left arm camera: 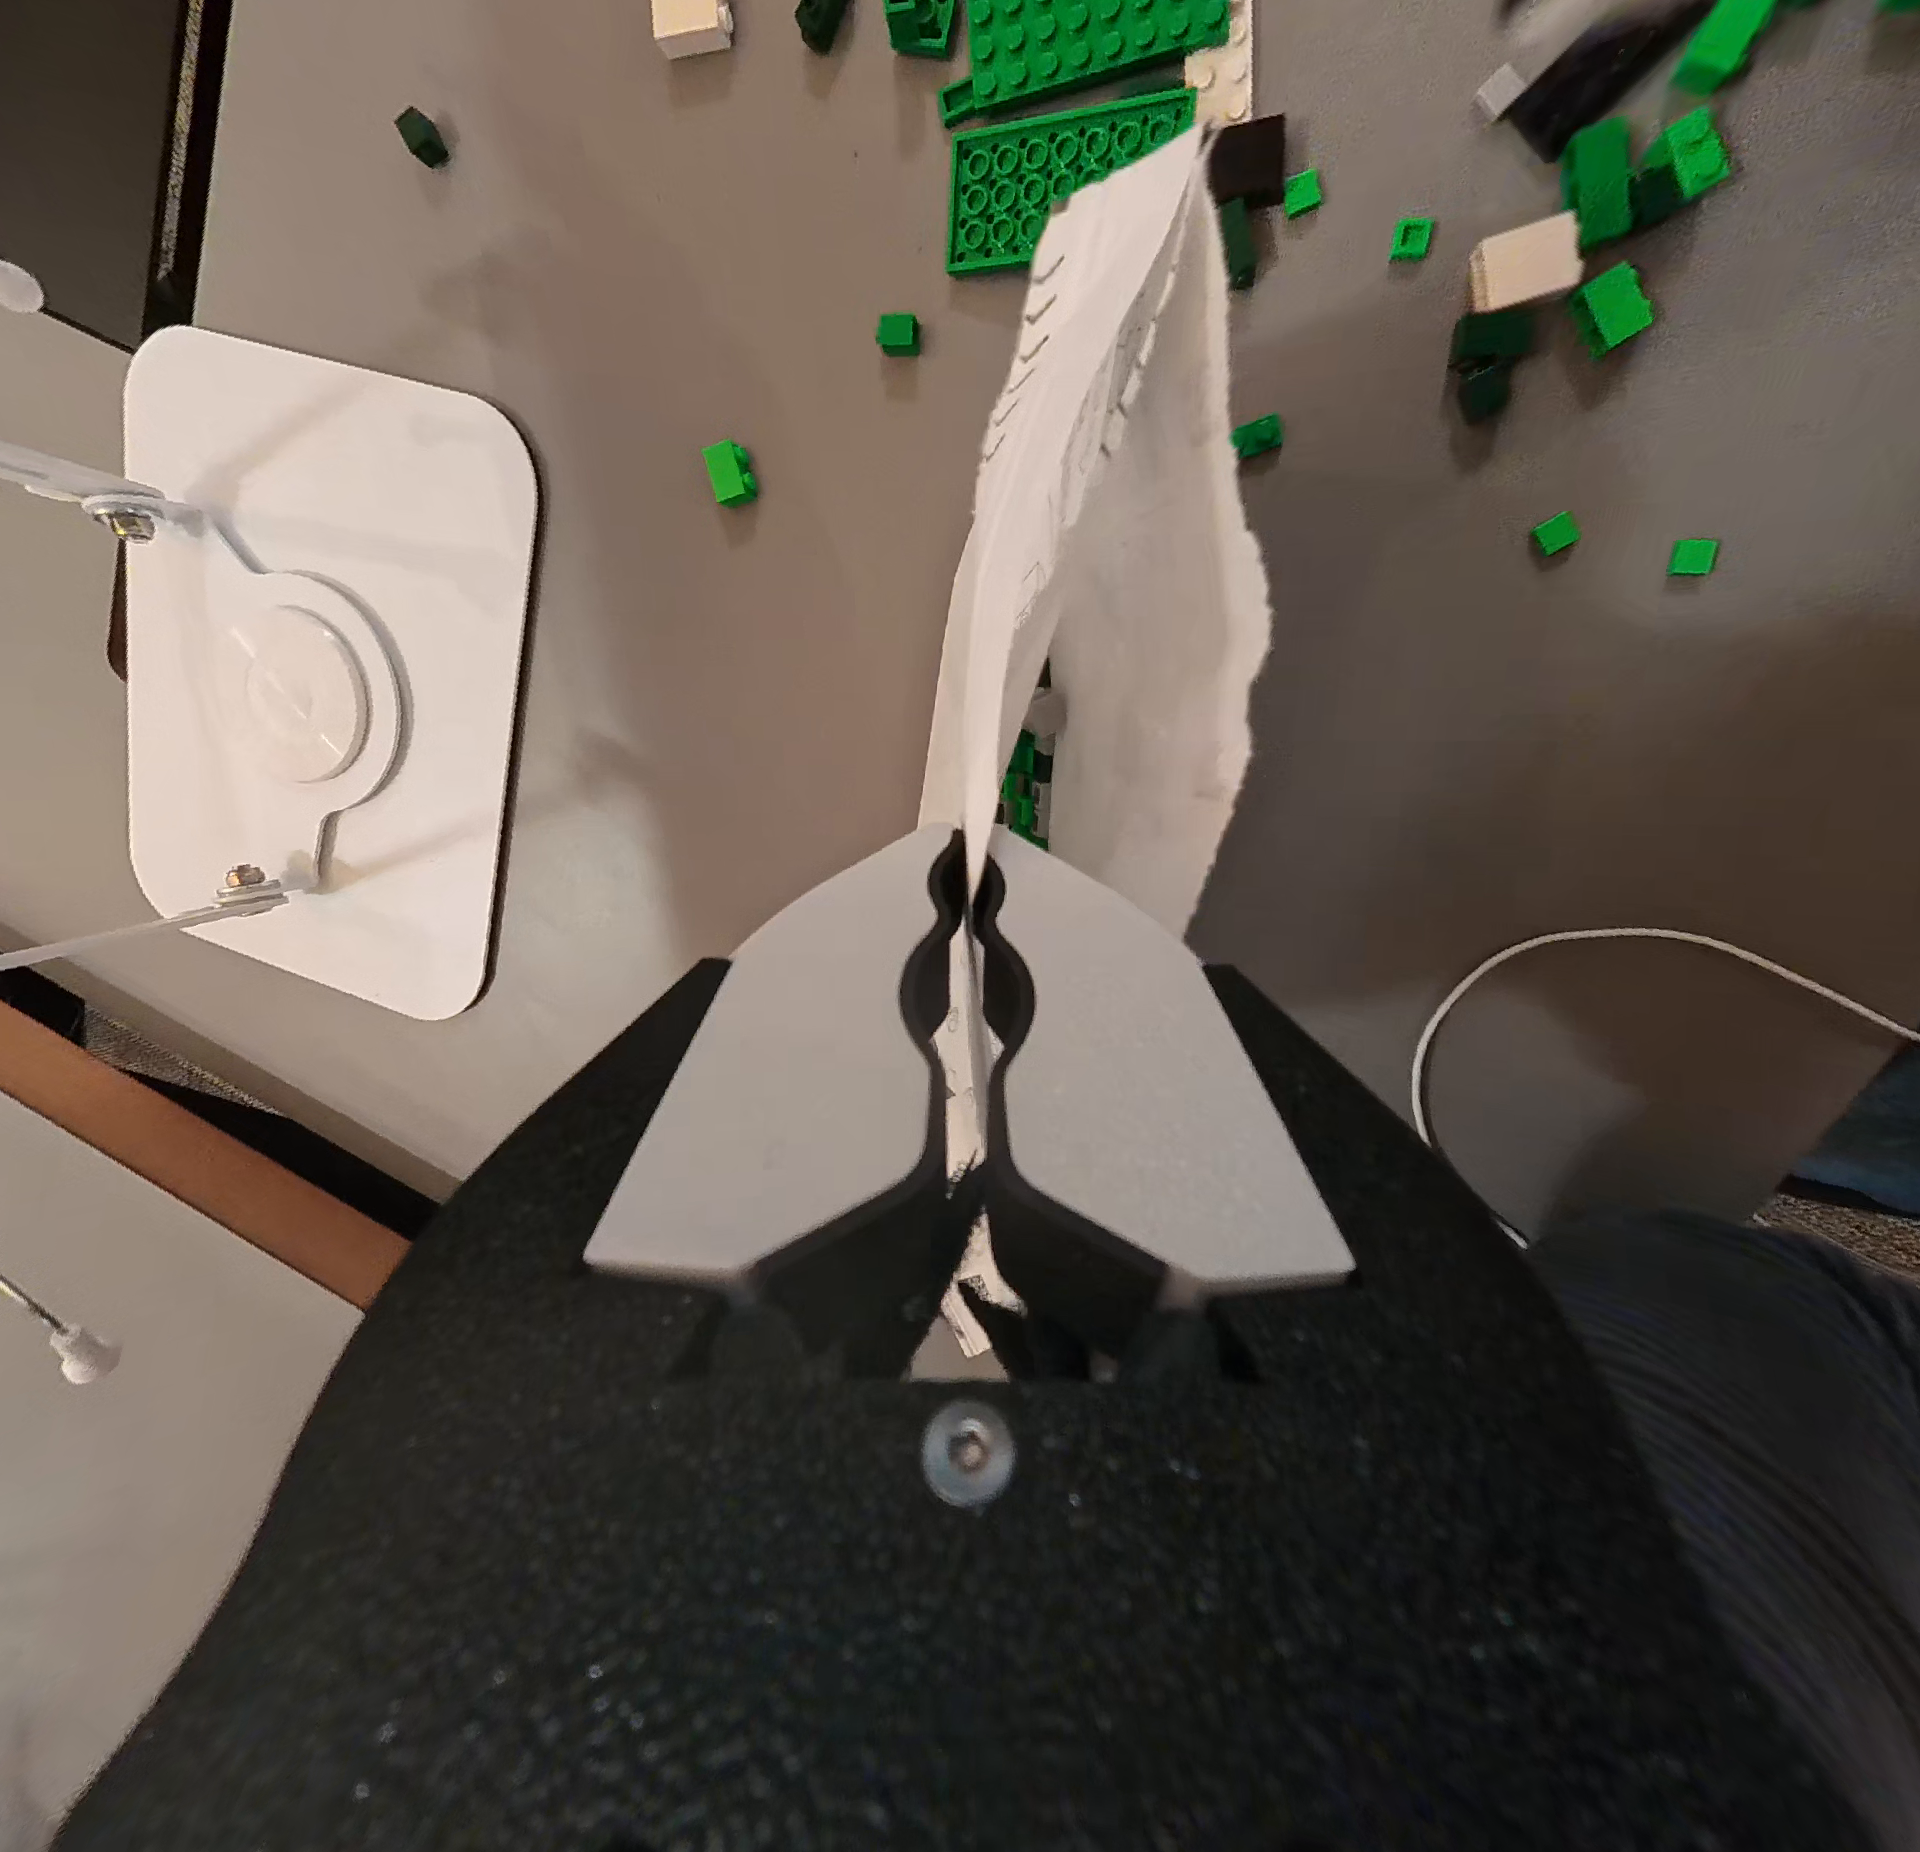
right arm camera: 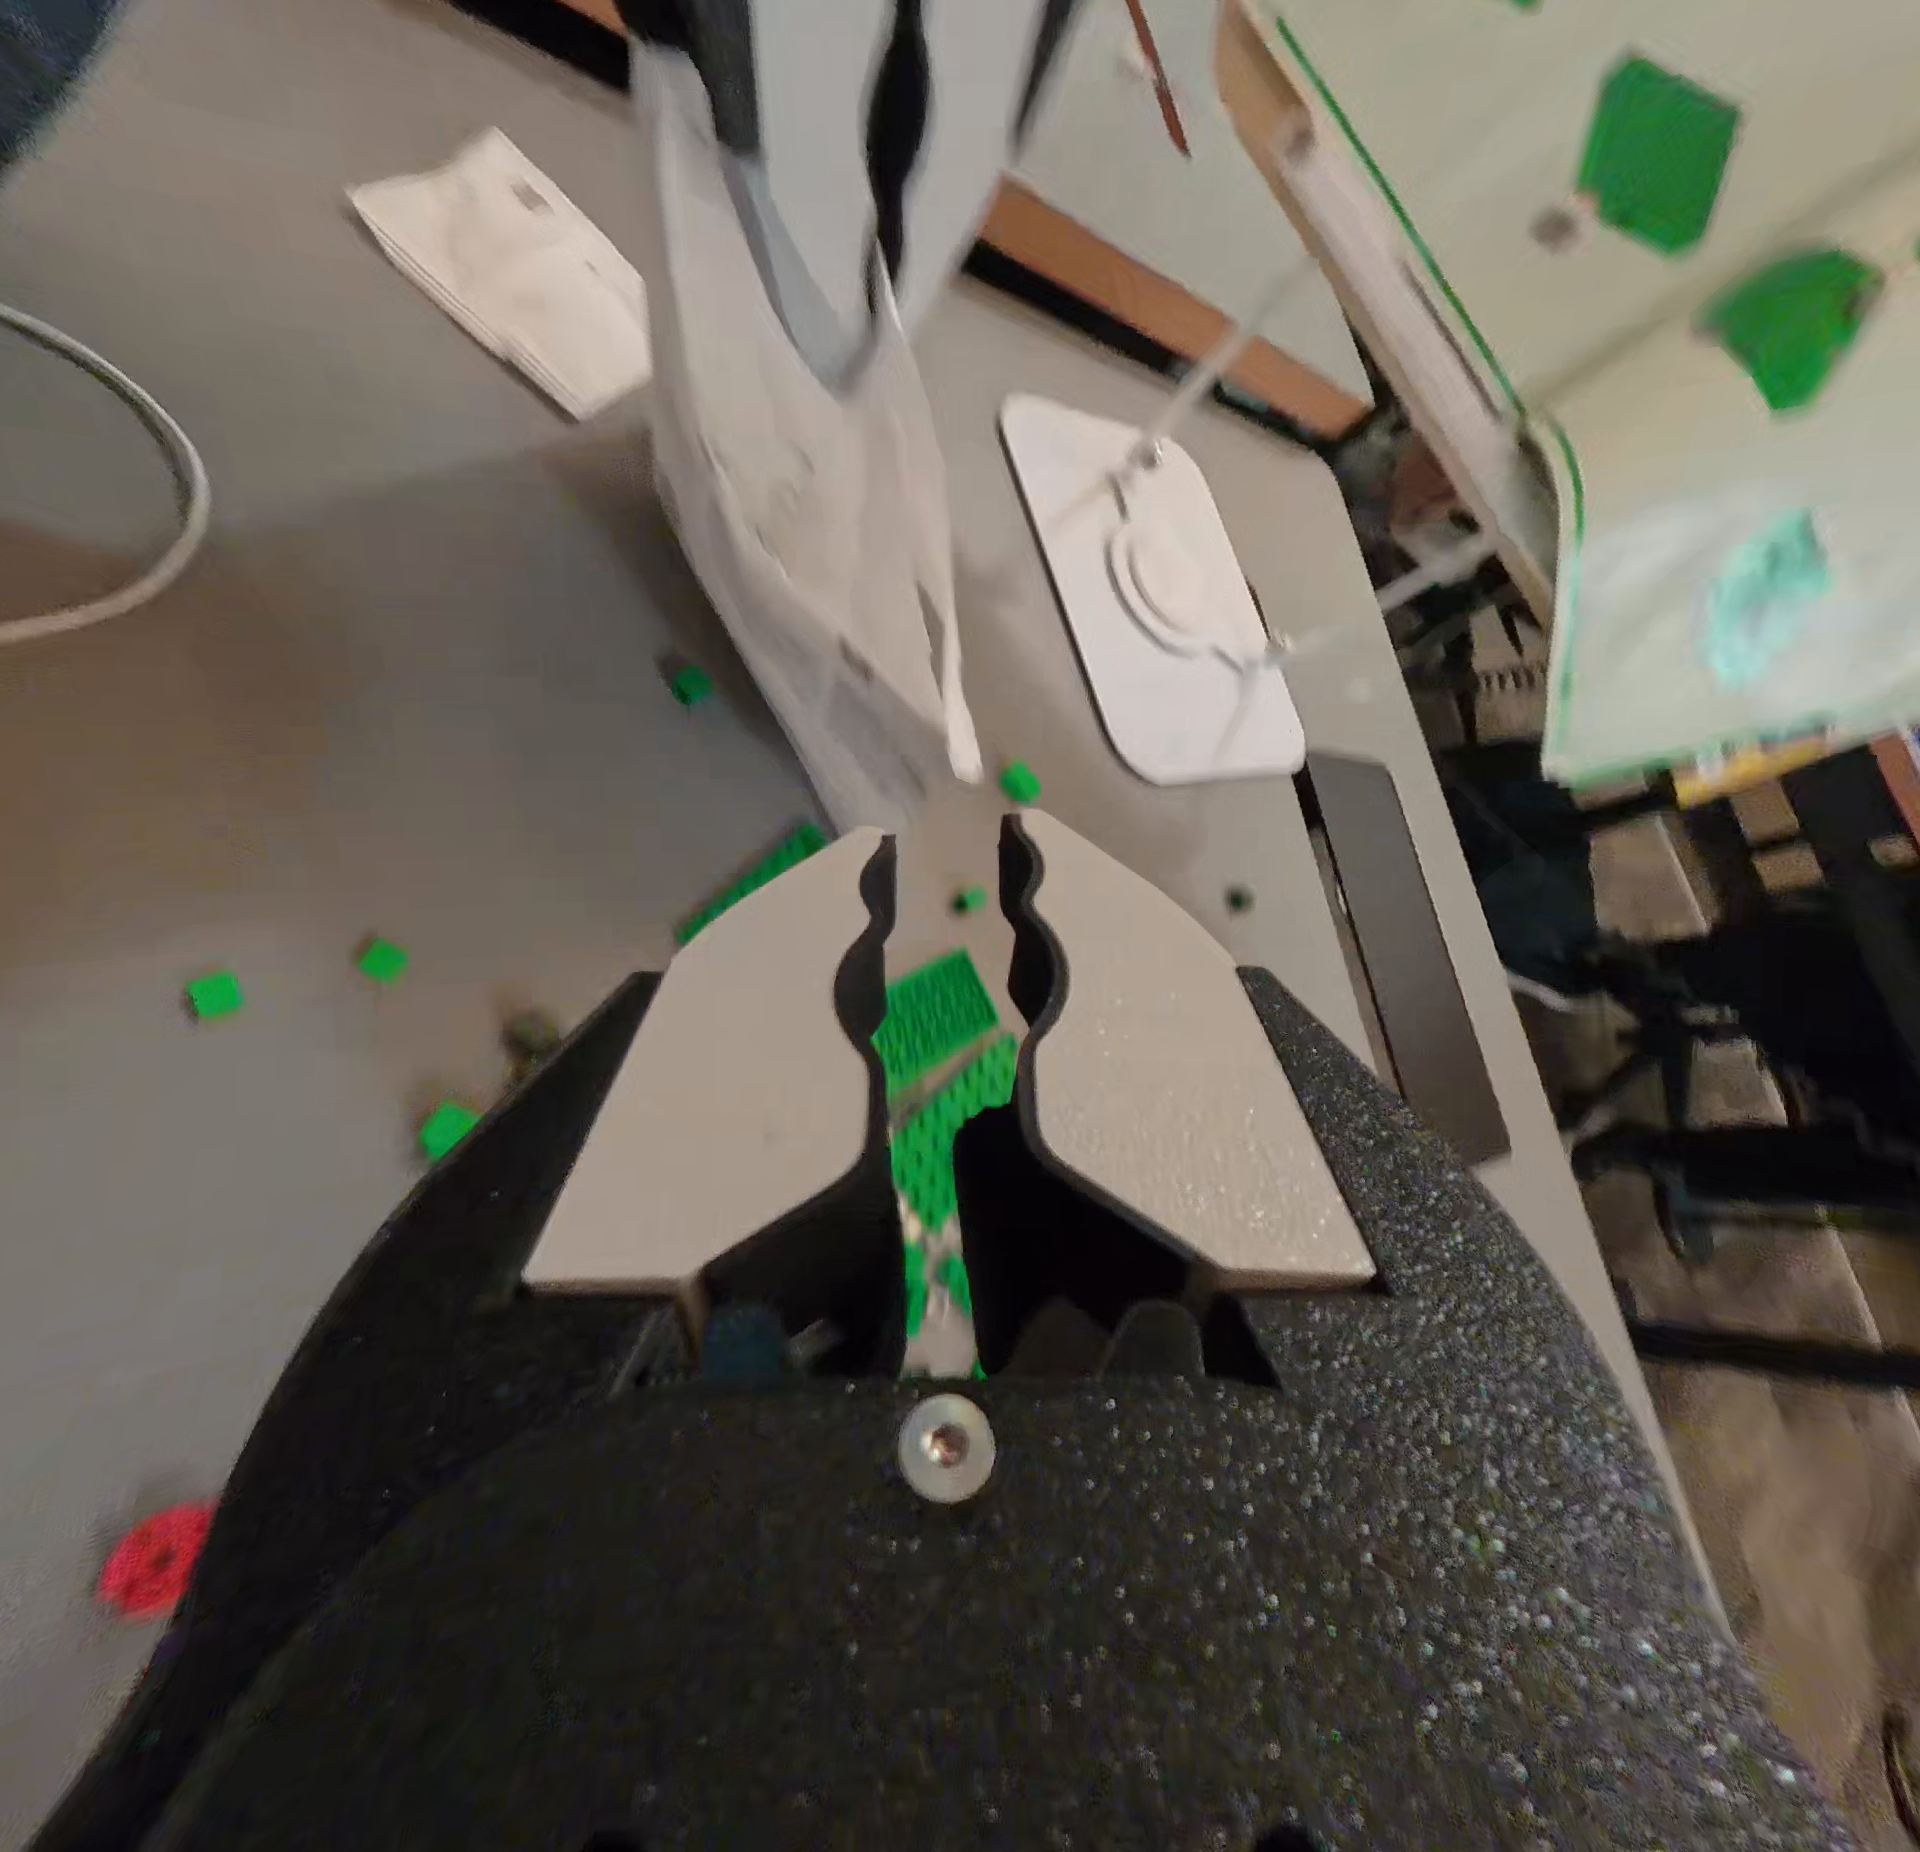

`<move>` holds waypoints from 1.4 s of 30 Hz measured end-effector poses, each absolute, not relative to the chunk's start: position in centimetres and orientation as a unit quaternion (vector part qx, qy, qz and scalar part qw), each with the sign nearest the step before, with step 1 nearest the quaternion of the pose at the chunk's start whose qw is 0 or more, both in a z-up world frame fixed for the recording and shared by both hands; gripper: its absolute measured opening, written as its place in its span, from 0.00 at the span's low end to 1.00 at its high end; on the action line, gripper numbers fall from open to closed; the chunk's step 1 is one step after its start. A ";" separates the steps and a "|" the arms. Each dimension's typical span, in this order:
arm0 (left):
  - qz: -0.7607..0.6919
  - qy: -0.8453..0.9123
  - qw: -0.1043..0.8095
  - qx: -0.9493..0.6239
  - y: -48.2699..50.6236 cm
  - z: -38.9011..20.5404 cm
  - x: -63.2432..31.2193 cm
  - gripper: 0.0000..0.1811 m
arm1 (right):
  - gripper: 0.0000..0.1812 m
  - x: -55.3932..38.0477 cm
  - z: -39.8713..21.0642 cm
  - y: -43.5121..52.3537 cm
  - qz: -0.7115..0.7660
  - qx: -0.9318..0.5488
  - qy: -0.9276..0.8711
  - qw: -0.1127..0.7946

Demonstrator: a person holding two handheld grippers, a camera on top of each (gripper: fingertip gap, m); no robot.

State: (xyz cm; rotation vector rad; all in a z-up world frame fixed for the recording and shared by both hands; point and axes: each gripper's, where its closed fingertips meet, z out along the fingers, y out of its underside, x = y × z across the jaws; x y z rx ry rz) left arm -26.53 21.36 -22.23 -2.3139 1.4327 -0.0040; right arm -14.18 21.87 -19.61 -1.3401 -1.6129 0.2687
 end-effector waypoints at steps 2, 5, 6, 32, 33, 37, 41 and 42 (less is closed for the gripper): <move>-0.002 0.515 0.208 -0.831 21.4 -22.2 -26.6 0.00 | 0.10 -11.2 -20.7 22.7 0.100 -0.587 -0.644 0.480; -0.002 0.515 0.209 -0.831 21.4 -22.2 -26.6 0.00 | 0.10 -7.4 -23.0 23.2 0.100 -0.639 -0.615 0.450; -0.002 0.515 0.209 -0.831 21.4 -22.2 -26.6 0.00 | 0.10 -6.2 -23.8 23.4 0.095 -0.655 -0.609 0.438; -0.005 0.517 0.205 -0.831 21.1 -22.3 -26.5 0.00 | 0.13 -7.1 -32.1 15.2 0.219 -0.670 -0.663 0.254; -0.005 0.517 0.204 -0.831 21.1 -22.3 -26.5 0.00 | 0.13 -7.5 -32.1 15.0 0.219 -0.664 -0.669 0.251; -0.005 0.518 0.203 -0.831 21.0 -22.3 -26.5 0.00 | 0.13 -7.5 -32.5 15.4 0.186 -0.663 -0.683 0.242; -0.006 0.517 0.204 -0.831 21.1 -22.3 -26.5 0.00 | 0.12 -6.3 -32.6 15.8 0.183 -0.685 -0.665 0.235; -0.007 0.517 0.204 -0.832 21.1 -22.3 -26.6 0.00 | 0.12 -6.1 -32.6 15.8 0.185 -0.689 -0.660 0.233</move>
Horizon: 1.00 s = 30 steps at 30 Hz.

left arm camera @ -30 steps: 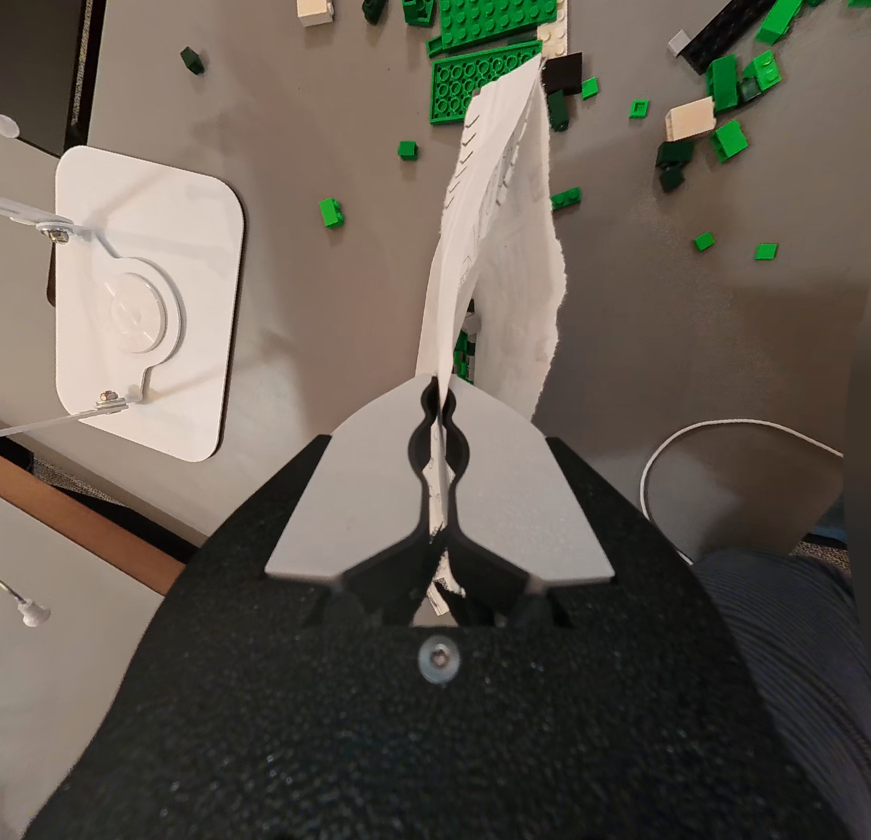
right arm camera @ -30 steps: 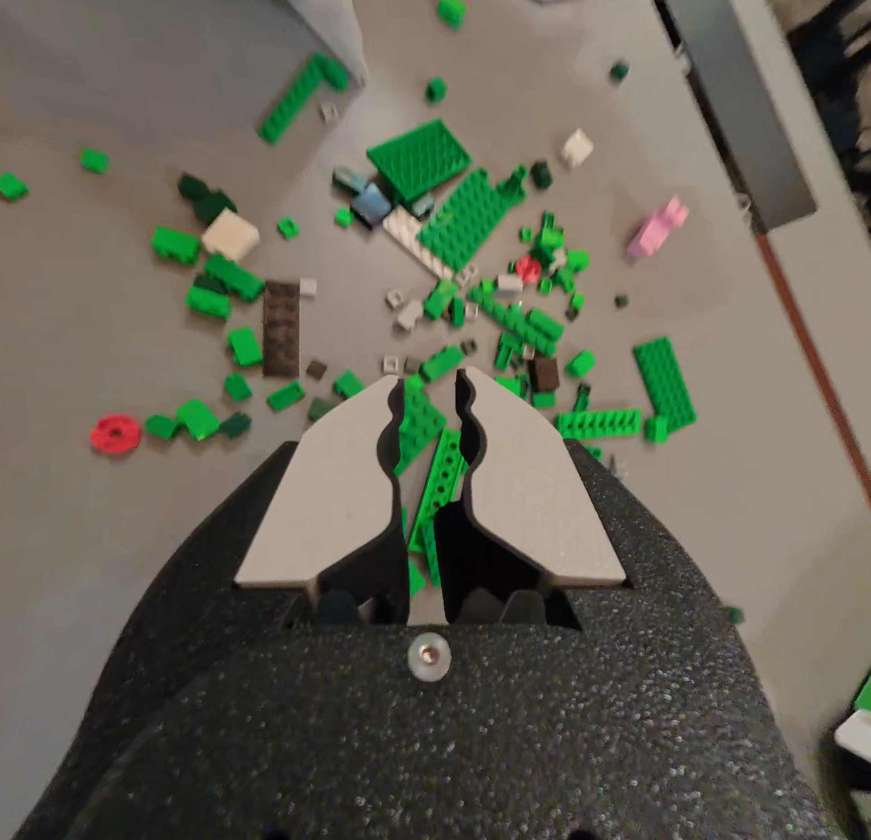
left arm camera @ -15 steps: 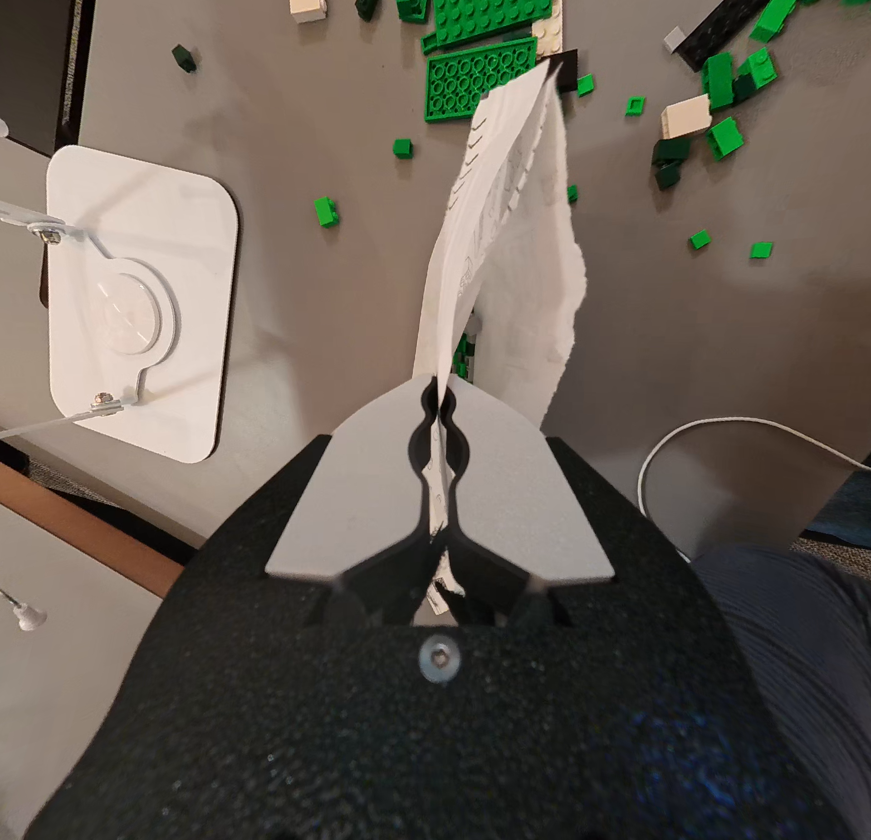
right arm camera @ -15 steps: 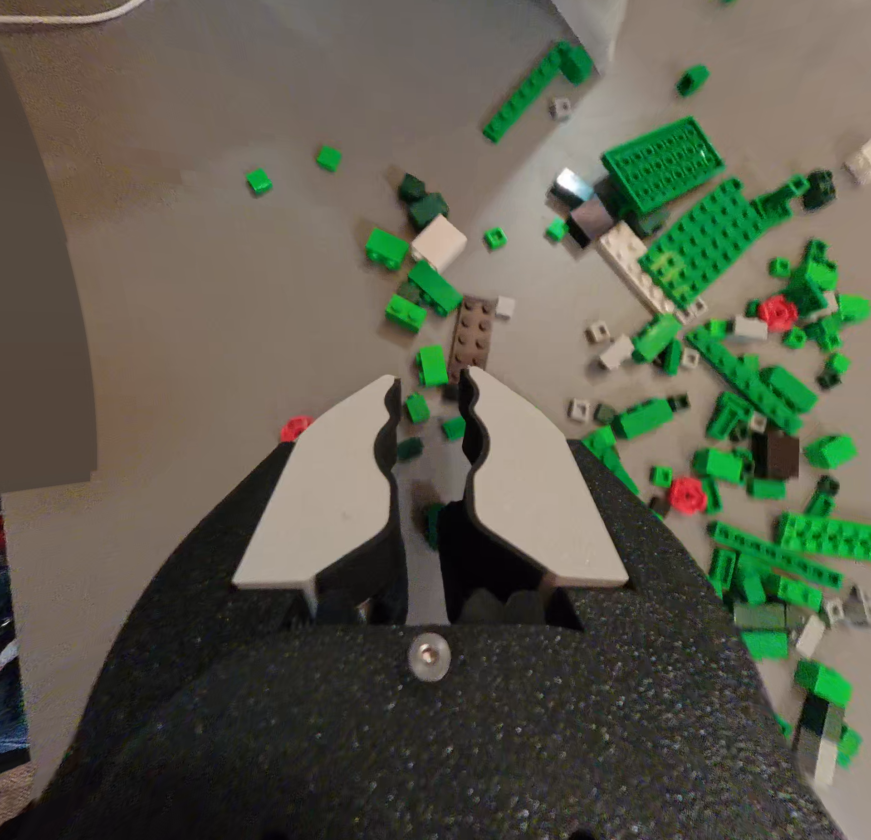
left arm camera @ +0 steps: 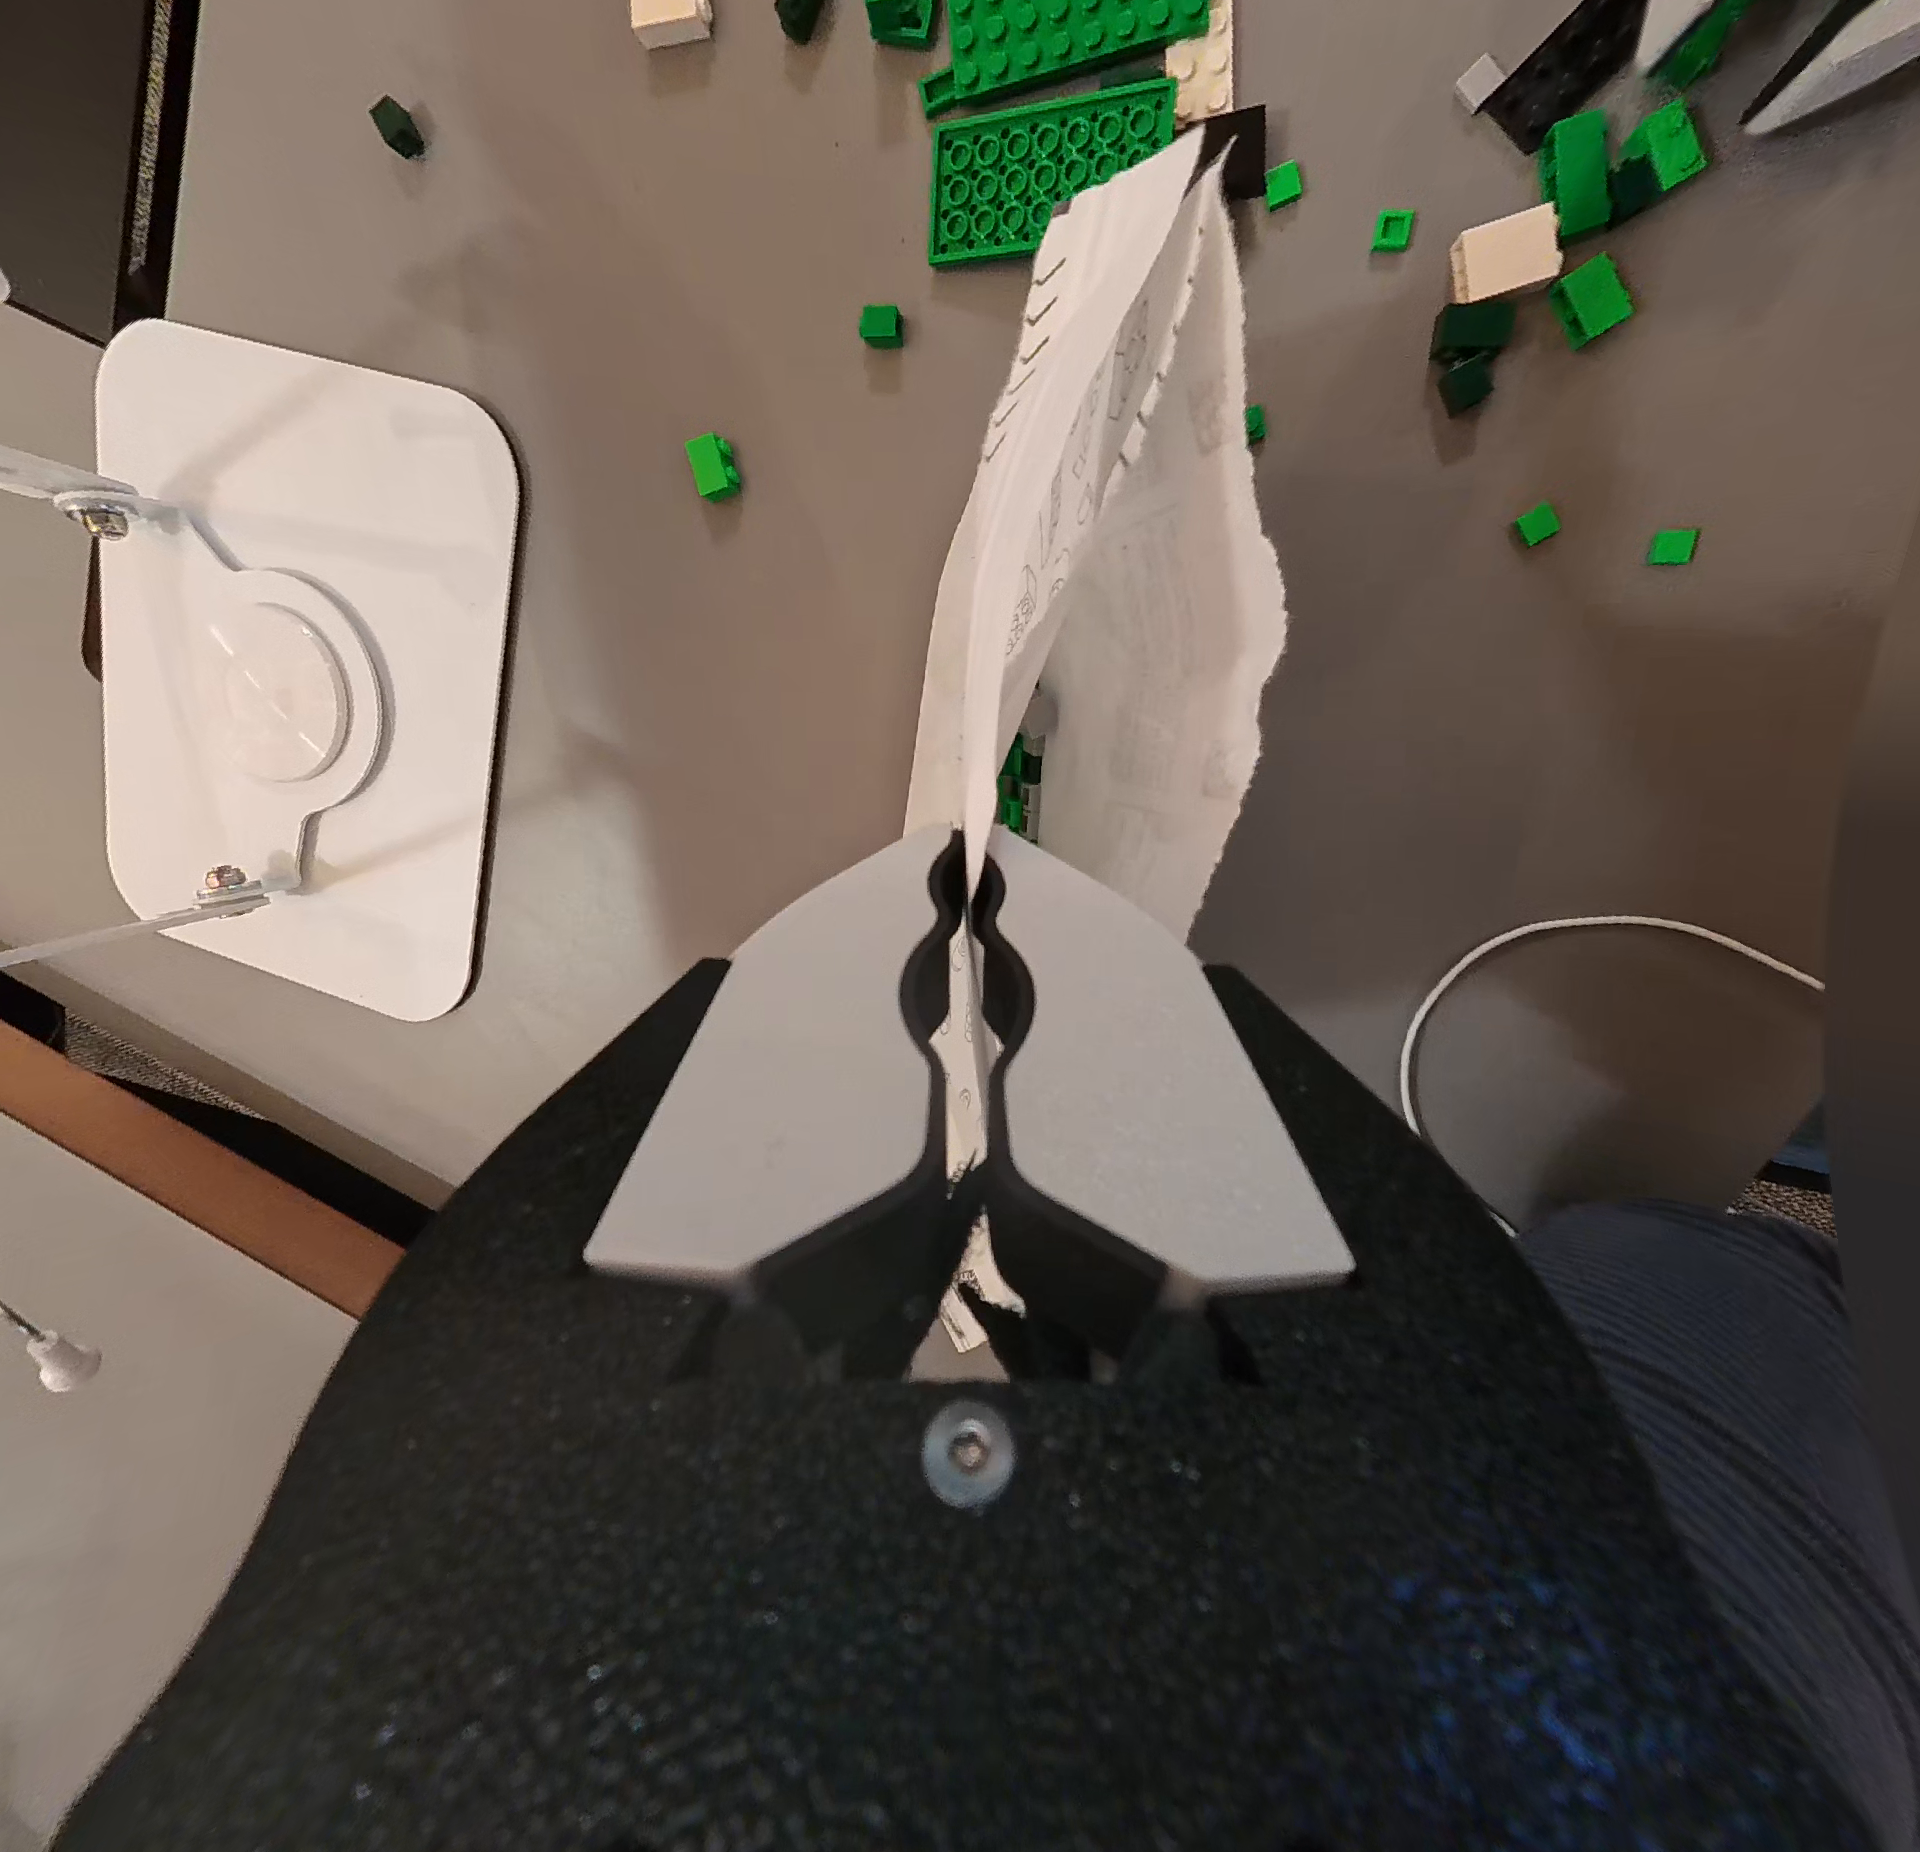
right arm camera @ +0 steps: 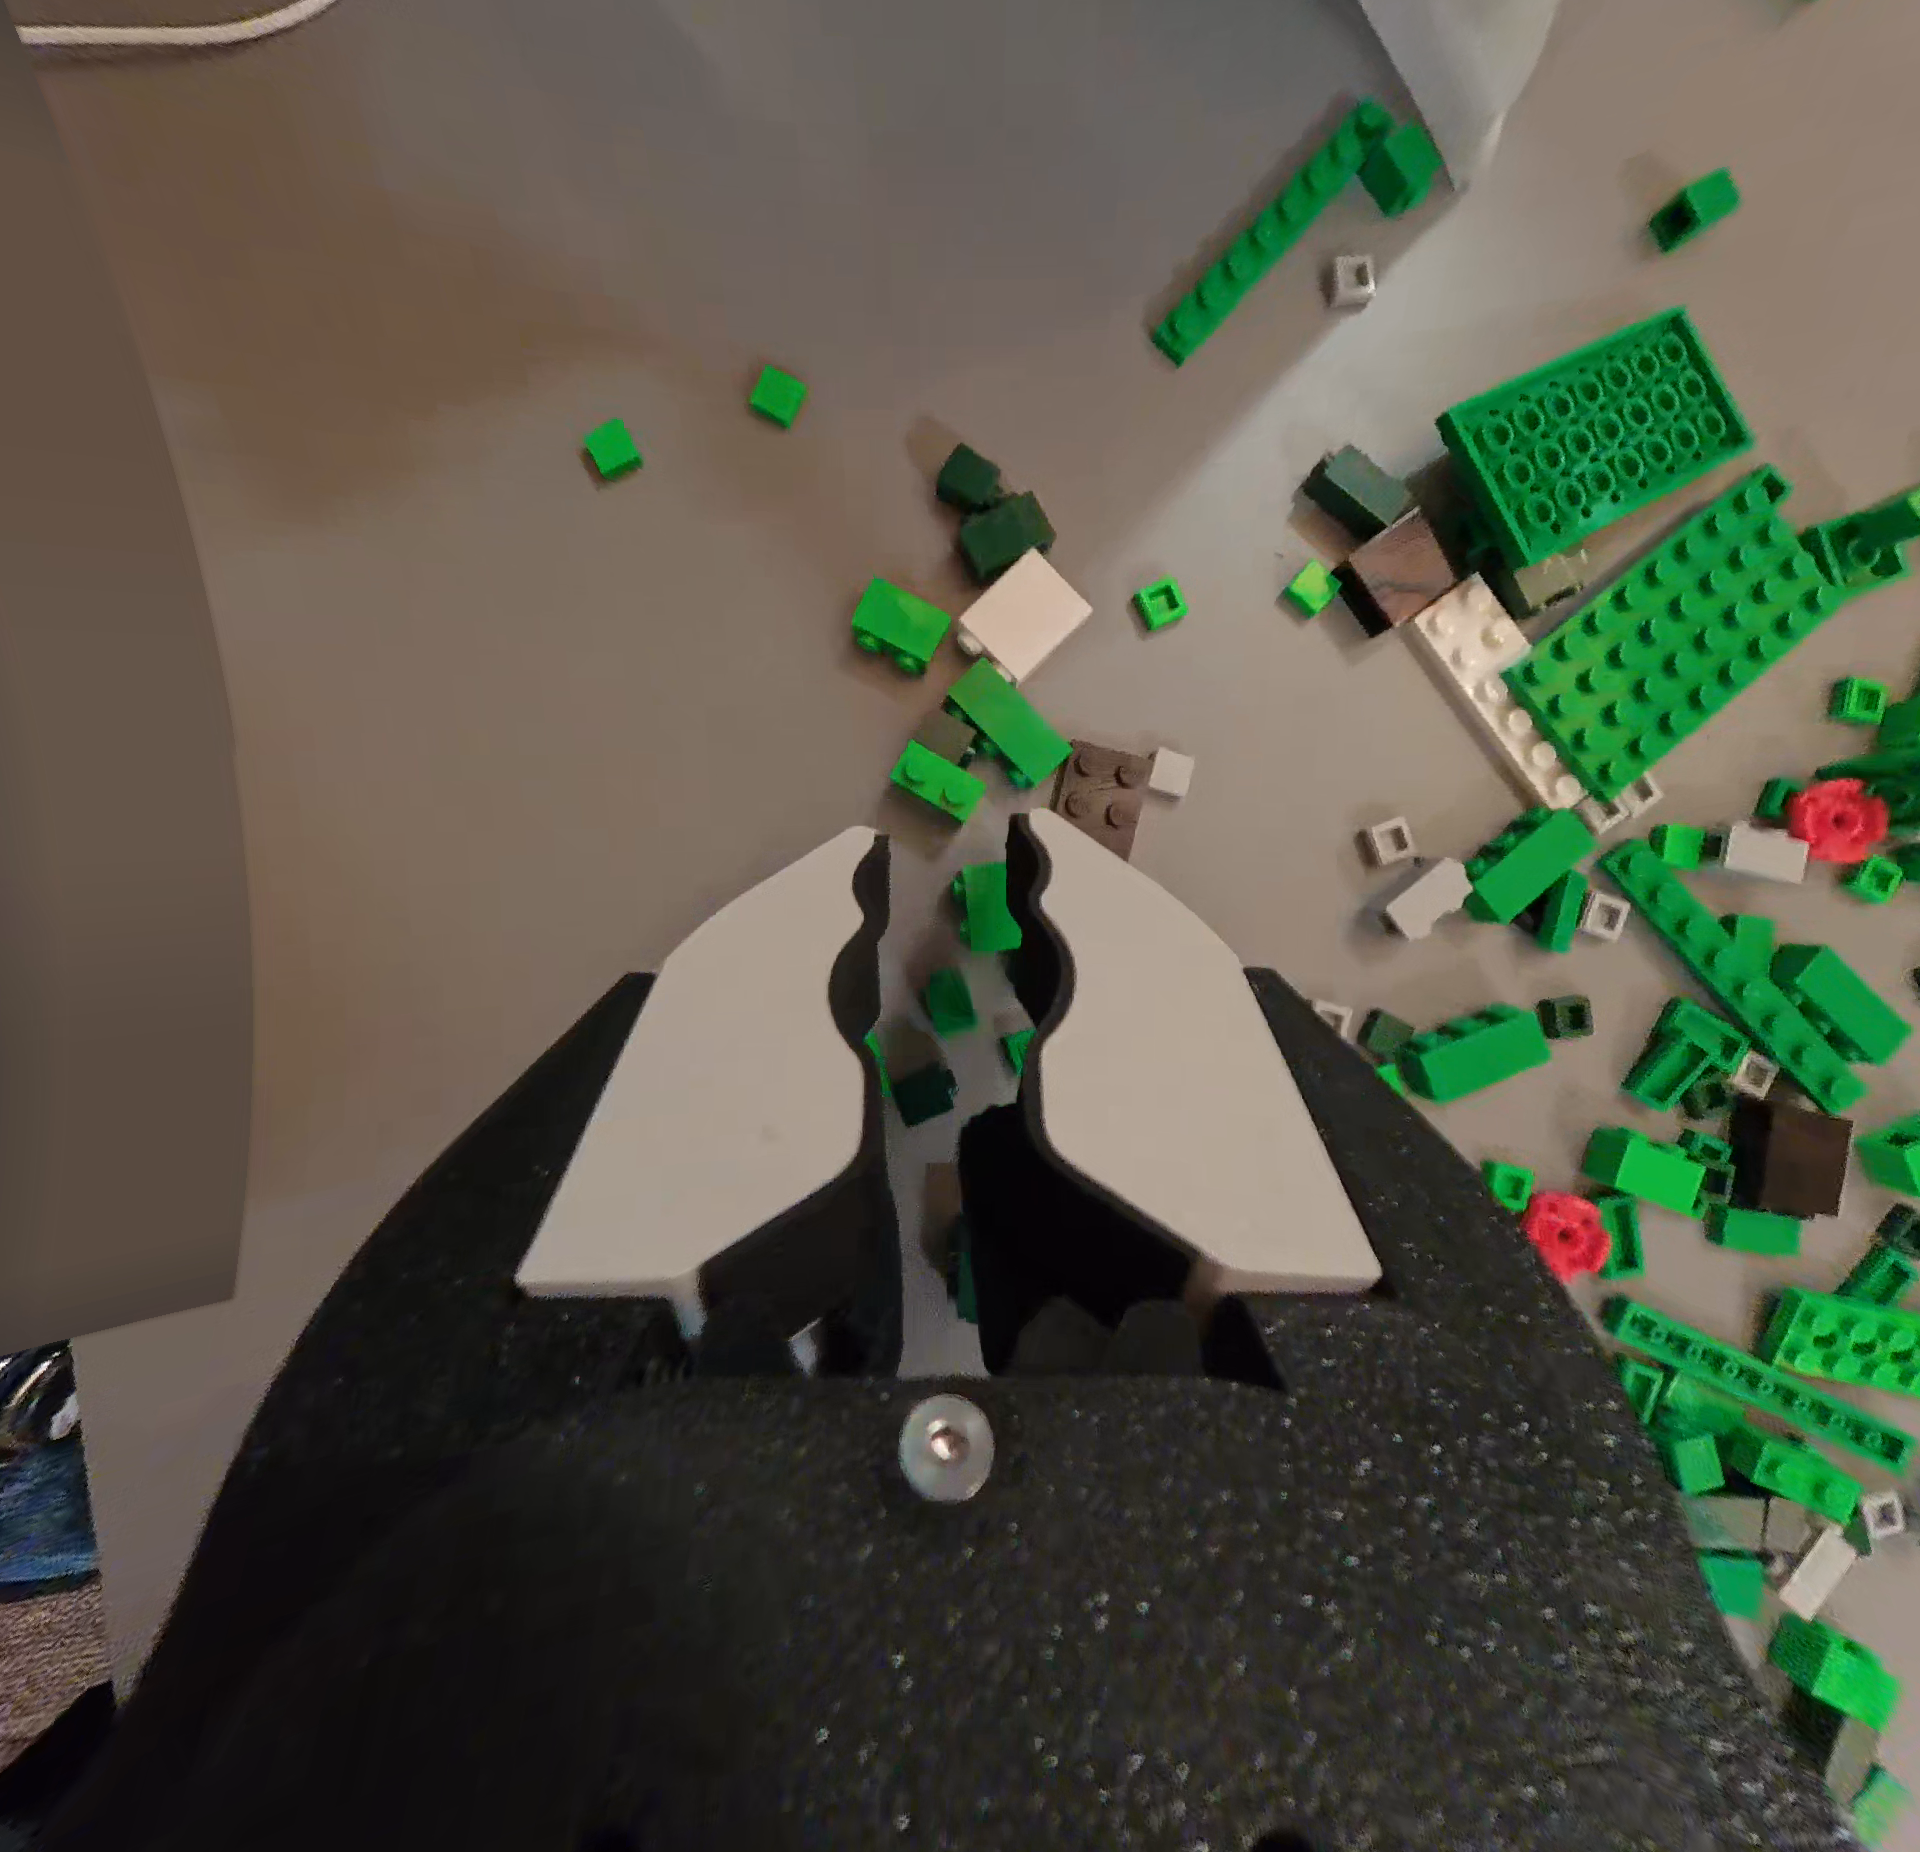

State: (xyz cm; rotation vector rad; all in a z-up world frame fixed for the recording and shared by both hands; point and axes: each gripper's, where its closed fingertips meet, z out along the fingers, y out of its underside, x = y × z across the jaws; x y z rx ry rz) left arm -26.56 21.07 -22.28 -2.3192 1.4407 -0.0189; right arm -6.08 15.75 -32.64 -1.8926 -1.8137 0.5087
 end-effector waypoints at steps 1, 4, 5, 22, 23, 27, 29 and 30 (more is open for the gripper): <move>-0.008 0.516 0.204 -0.832 21.1 -22.3 -26.6 0.00 | 0.12 -5.9 -32.7 15.8 0.185 -0.692 -0.657 0.233; -0.008 0.516 0.204 -0.832 21.0 -22.3 -26.6 0.00 | 0.12 -5.2 -33.0 16.0 0.173 -0.698 -0.654 0.235; -0.009 0.516 0.204 -0.832 21.0 -22.3 -26.5 0.00 | 0.12 -5.1 -33.0 16.1 0.171 -0.699 -0.653 0.236; -0.005 0.517 0.199 -0.832 21.0 -22.4 -26.4 0.00 | 0.07 -5.2 -32.1 16.6 0.170 -0.688 -0.655 0.262; -0.005 0.517 0.199 -0.832 21.0 -22.4 -26.4 0.00 | 0.07 -5.3 -31.7 16.8 0.170 -0.686 -0.654 0.271; -0.004 0.518 0.199 -0.832 21.0 -22.4 -26.4 0.00 | 0.06 -6.0 -30.3 17.7 0.166 -0.676 -0.649 0.307; -0.005 0.518 0.199 -0.832 20.9 -22.4 -26.4 0.00 | 0.06 -6.4 -29.9 17.7 0.171 -0.671 -0.649 0.315; -0.005 0.518 0.199 -0.832 20.9 -22.4 -26.4 0.00 | 0.06 -6.5 -30.0 17.7 0.170 -0.671 -0.649 0.314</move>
